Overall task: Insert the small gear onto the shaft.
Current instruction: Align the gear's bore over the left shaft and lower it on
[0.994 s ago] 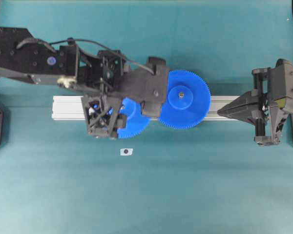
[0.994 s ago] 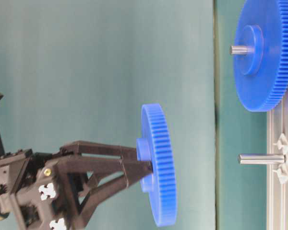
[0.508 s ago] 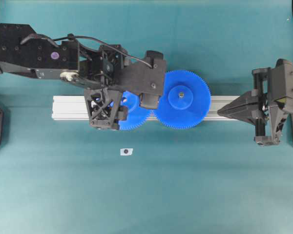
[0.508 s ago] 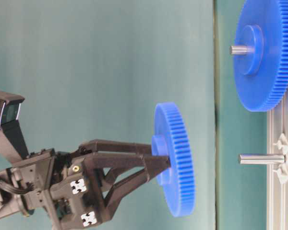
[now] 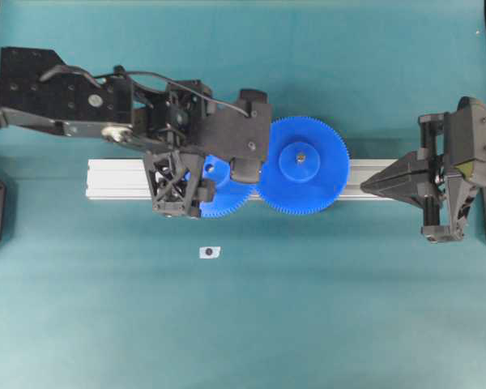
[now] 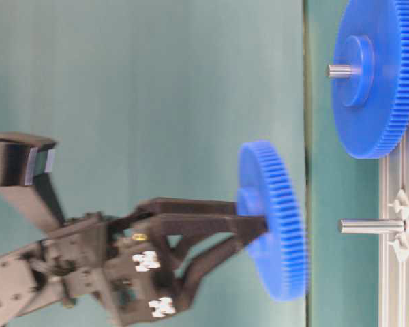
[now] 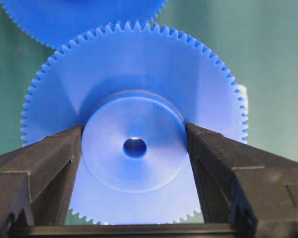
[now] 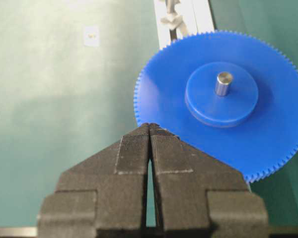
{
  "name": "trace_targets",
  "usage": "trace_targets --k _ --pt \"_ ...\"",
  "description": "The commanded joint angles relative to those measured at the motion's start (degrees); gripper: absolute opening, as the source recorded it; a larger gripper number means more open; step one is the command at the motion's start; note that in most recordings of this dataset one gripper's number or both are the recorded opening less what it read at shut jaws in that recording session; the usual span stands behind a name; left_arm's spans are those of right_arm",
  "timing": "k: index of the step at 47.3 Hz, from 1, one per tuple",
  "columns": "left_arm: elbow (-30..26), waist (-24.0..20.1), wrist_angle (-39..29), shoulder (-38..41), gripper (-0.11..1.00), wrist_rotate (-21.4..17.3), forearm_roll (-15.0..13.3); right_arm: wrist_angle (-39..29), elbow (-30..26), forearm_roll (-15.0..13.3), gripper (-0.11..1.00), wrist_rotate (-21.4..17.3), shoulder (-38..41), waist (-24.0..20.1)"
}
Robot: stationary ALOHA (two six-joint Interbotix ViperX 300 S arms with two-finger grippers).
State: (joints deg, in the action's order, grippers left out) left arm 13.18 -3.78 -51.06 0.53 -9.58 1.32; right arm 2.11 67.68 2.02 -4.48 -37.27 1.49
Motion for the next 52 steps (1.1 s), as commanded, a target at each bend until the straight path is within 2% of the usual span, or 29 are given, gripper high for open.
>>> trace_targets --k 1,52 --pt "-0.53 -0.18 0.53 -0.44 0.69 0.00 0.18 0.53 -0.79 0.09 0.03 -0.53 -0.18 0.09" --pt "1.93 -1.76 4.04 3.25 0.69 -0.53 0.26 0.53 -0.44 0.09 0.03 -0.53 -0.18 0.26"
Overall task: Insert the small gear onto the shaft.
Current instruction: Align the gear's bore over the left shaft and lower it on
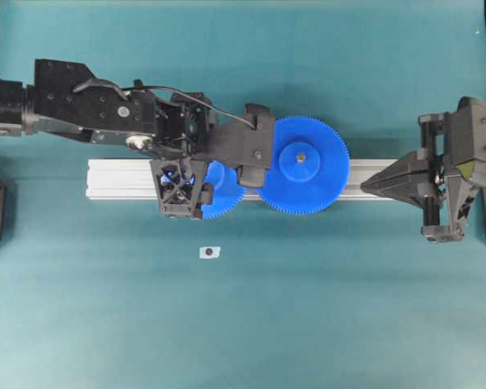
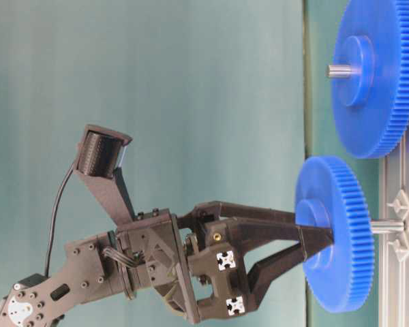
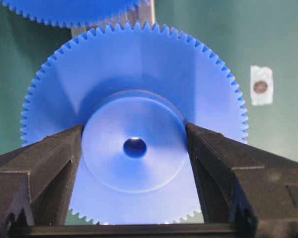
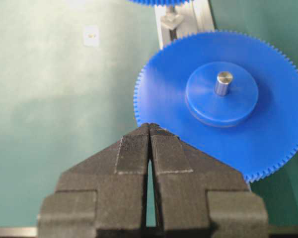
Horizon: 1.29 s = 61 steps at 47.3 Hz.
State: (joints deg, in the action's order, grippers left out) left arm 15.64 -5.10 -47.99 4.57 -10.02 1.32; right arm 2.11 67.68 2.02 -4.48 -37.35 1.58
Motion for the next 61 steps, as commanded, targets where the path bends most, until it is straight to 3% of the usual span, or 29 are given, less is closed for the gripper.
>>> trace_targets --k 1,25,40,61 --pt "-0.53 -0.53 1.05 -0.62 0.69 -0.09 0.18 0.53 -0.44 0.09 0.03 -0.53 -0.09 0.26" --pt "-0.35 -1.85 -0.79 0.09 0.69 -0.09 0.26 0.53 -0.35 0.09 0.03 -0.53 -0.09 0.62" --pt "-0.35 -3.87 -2.46 -0.09 0.69 -3.78 0.26 0.53 -0.26 0.09 0.03 -0.53 -0.09 0.79" --pt "-0.26 -3.87 -2.90 0.18 0.69 -4.22 0.26 0.62 -0.35 0.09 0.03 -0.53 -0.09 0.79"
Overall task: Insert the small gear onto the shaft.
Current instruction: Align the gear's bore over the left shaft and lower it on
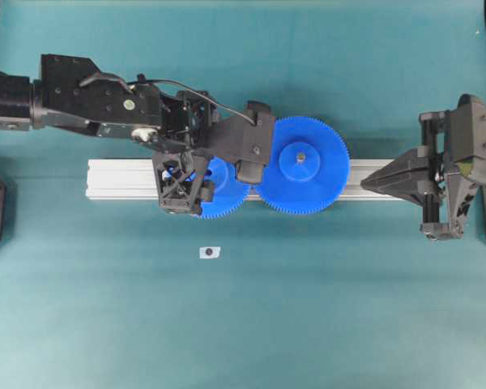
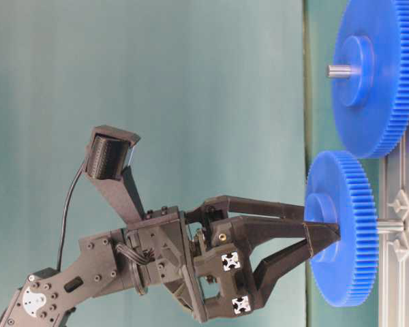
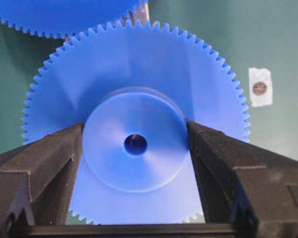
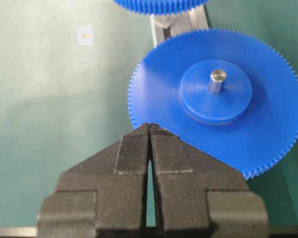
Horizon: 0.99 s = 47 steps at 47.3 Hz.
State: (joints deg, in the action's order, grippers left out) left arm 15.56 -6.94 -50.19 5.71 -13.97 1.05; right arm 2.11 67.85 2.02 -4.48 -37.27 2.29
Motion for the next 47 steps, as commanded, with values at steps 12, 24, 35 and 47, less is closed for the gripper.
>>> trace_targets --k 12,24,35,47 --pt "-0.53 -1.93 -0.79 -0.70 0.69 0.00 0.44 0.53 -0.53 0.09 0.03 -0.53 -0.18 0.00" --pt "-0.62 -2.02 -2.11 -0.79 0.69 0.18 0.44 0.53 -0.53 0.09 0.03 -0.53 -0.18 0.09" --pt "-1.76 -0.88 -2.20 -1.58 0.70 0.35 0.26 0.53 -0.62 0.09 0.03 -0.53 -0.26 0.00" --pt "-1.49 -0.26 -2.20 -1.58 0.87 0.70 0.26 0.53 -0.62 0.09 0.03 -0.53 -0.26 0.00"
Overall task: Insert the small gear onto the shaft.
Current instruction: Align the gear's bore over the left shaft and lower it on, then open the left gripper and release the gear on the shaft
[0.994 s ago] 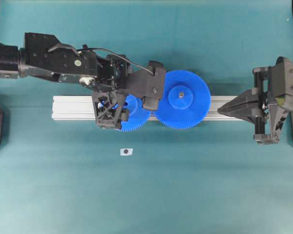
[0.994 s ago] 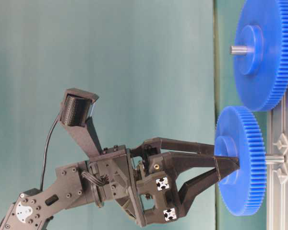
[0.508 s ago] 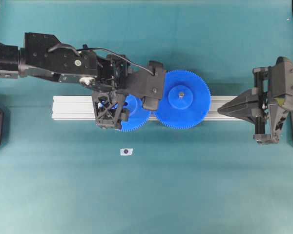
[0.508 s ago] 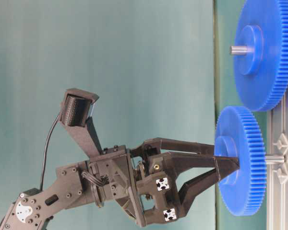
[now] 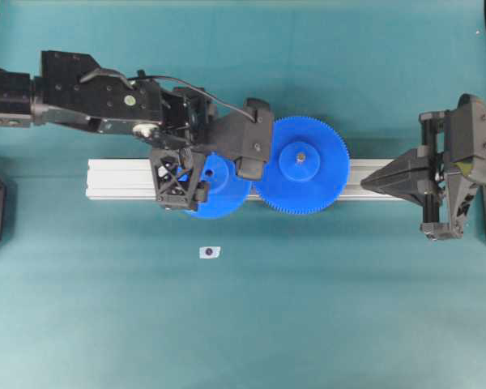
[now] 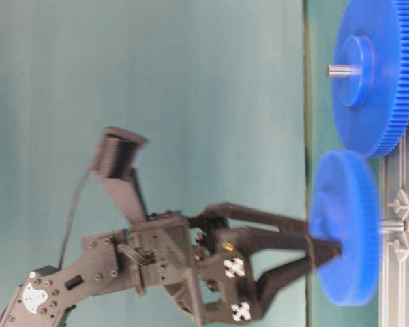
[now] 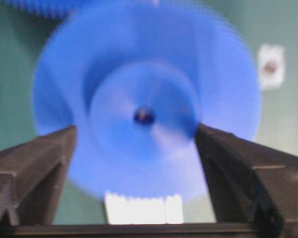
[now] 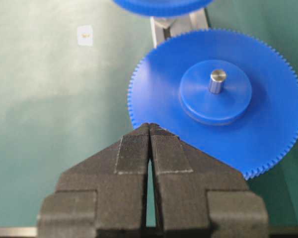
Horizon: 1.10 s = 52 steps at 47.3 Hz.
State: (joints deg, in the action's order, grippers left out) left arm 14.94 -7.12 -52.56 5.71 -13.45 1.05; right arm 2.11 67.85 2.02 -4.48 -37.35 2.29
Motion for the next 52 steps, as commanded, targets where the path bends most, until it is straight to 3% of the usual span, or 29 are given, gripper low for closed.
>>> trace_targets --k 1,52 --pt "-0.88 -0.09 0.18 -1.67 0.87 0.18 0.26 0.53 -0.70 0.09 0.03 -0.53 -0.18 0.09" --pt "-2.72 1.85 0.79 -4.48 0.85 2.11 0.26 0.53 -0.70 0.09 0.03 -0.62 -0.26 0.09"
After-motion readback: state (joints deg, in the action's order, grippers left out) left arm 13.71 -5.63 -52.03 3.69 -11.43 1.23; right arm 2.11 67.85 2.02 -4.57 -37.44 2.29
